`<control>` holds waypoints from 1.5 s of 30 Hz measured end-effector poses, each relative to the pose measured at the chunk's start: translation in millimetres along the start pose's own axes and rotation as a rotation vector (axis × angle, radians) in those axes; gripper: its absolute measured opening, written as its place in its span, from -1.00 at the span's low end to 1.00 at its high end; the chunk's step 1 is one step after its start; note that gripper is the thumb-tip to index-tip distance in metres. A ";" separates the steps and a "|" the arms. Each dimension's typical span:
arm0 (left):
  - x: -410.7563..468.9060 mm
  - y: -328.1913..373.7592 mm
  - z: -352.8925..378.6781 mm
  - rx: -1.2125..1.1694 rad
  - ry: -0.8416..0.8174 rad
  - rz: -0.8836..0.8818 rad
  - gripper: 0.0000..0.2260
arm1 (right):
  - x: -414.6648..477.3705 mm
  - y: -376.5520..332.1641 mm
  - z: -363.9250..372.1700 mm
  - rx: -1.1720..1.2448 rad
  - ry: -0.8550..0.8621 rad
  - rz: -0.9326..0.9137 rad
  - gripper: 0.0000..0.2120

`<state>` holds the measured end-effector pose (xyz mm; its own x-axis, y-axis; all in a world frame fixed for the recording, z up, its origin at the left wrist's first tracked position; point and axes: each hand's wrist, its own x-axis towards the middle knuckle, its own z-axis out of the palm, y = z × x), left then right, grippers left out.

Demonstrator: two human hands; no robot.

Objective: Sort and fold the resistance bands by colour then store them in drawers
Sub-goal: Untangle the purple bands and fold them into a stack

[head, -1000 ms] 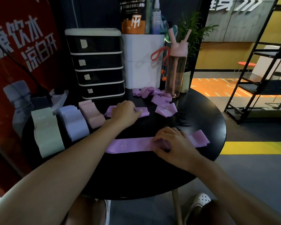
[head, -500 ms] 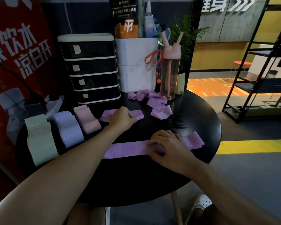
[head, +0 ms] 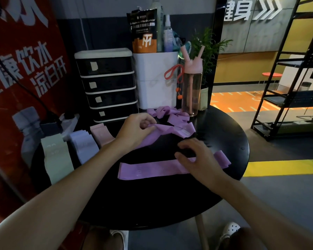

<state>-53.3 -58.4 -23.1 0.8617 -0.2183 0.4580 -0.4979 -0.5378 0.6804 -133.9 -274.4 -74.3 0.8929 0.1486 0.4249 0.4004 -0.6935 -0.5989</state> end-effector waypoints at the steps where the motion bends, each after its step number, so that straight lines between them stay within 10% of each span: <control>1: -3.3 6.3 -4.7 -0.046 -0.011 0.023 -0.87 | 4.1 -6.8 -4.6 0.086 0.040 0.028 -0.71; 5: -13.8 26.6 -19.9 -0.198 -0.064 0.071 -0.85 | 27.0 -33.2 -21.1 0.298 0.068 0.088 -0.50; 10: -20.1 43.0 -36.0 -0.264 -0.113 0.078 -0.83 | 41.3 -58.5 -33.7 0.254 0.112 0.010 -0.92; 45: -23.1 119.7 -62.2 -0.433 0.105 0.160 -0.87 | 72.8 -137.4 -81.9 0.512 0.338 -0.165 -0.77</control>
<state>-138.9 -67.1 83.3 0.7675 -0.1752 0.6167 -0.6377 -0.1106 0.7623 -140.8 -226.0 94.5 0.7305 -0.0637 0.6799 0.6493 -0.2434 -0.7205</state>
